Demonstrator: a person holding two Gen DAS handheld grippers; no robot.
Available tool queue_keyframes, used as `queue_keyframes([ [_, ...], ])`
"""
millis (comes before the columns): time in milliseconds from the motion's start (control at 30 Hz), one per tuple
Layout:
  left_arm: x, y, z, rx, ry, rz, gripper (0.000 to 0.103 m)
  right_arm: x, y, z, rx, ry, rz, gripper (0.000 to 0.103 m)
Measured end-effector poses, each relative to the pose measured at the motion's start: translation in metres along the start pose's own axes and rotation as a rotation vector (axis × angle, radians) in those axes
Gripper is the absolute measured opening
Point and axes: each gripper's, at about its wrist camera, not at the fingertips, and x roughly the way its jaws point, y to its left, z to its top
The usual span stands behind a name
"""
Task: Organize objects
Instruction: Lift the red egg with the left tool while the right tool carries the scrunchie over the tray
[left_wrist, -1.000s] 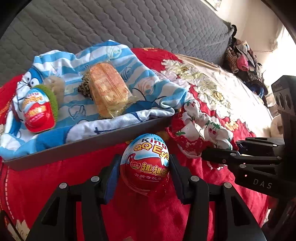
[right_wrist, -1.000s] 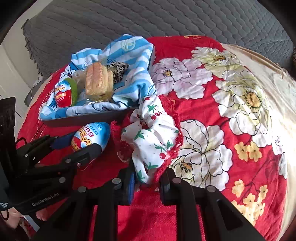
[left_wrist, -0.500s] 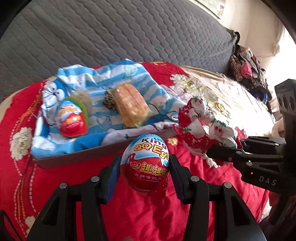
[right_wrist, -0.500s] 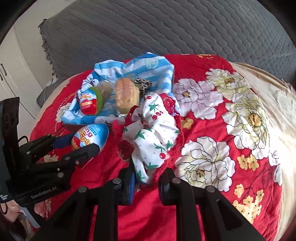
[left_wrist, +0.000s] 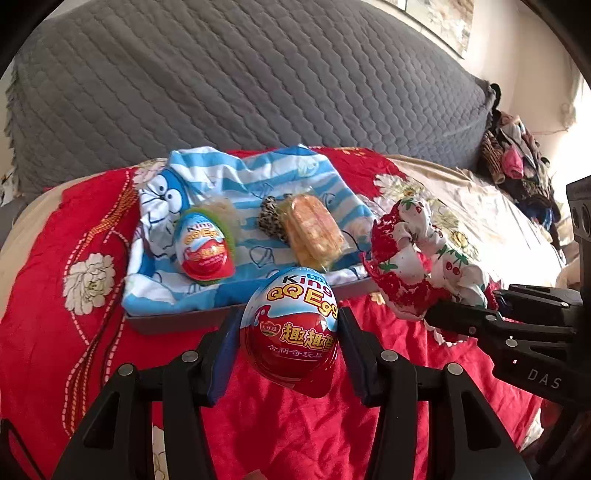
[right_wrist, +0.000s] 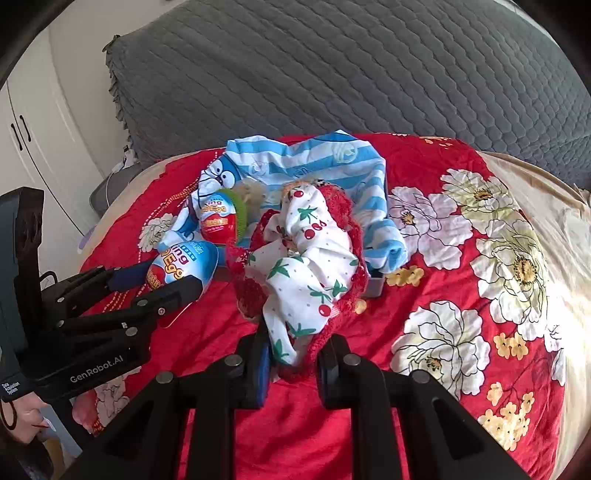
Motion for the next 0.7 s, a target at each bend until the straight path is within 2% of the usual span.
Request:
queue_keyframes([
  [700, -0.024, 0.018, 0.012, -0.046, -0.05, 0.072, 0.053, -0.011, 0.031, 0.016, -0.032, -0.059, 0.0, 0.02],
])
